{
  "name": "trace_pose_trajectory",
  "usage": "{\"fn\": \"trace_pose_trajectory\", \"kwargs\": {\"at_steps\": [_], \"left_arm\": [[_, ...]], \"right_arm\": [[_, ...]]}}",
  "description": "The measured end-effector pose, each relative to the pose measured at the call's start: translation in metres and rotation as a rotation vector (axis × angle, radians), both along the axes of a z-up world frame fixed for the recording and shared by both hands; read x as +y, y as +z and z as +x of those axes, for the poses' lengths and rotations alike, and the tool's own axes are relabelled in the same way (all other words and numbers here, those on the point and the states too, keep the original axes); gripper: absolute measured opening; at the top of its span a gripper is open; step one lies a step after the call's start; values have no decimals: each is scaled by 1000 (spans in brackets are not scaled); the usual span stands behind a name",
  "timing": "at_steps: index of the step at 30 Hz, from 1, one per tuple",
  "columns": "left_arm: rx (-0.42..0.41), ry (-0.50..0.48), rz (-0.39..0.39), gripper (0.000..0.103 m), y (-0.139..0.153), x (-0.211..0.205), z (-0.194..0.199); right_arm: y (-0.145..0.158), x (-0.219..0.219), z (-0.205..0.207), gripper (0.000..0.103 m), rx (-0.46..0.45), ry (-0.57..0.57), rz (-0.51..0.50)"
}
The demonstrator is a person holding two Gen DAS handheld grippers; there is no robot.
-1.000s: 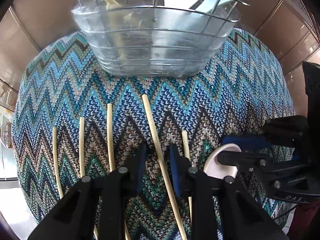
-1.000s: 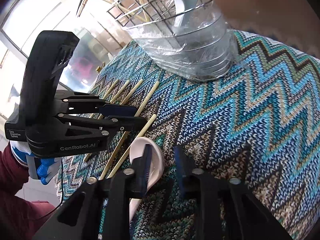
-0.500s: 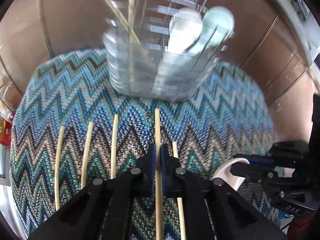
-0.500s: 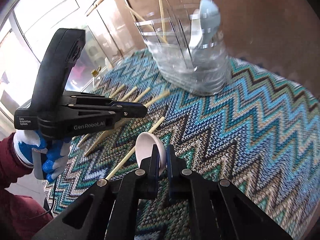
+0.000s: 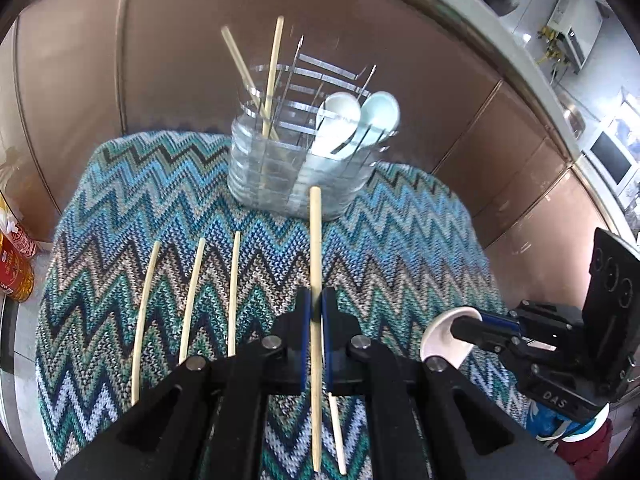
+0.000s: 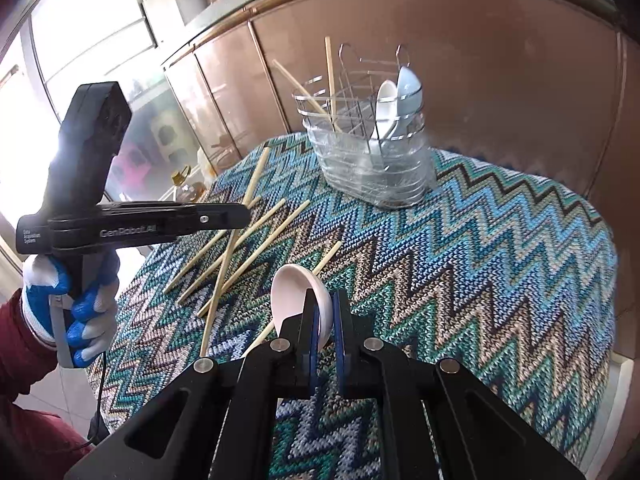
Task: Organize utensils
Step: 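Lift the chopstick with the left tool over the holder while the right tool carries the spoon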
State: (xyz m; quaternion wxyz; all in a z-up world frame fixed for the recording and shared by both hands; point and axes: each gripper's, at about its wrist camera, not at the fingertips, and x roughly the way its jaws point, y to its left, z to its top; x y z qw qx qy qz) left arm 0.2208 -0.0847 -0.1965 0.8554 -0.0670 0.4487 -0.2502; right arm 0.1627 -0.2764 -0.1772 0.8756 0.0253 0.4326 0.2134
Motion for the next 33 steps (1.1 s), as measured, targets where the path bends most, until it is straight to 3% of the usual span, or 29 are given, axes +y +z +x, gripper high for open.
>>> {"fn": "trace_pose_trajectory", "kwargs": {"at_steps": [6, 13, 23, 28, 33], "left_arm": [[-77, -2, -58, 5, 35, 11, -20], [-175, -3, -113, 5, 83, 20, -27], [-422, 112, -185, 5, 159, 18, 20], [-514, 205, -188, 5, 165, 8, 62], [-566, 279, -144, 5, 145, -10, 104]], "right_arm": [[33, -5, -19, 7, -64, -27, -3], [67, -9, -12, 7, -152, -91, 33], [140, -6, 39, 7, -440, -265, 70], [148, -1, 76, 7, -560, -339, 24], [126, 6, 119, 7, -614, -389, -28]]}}
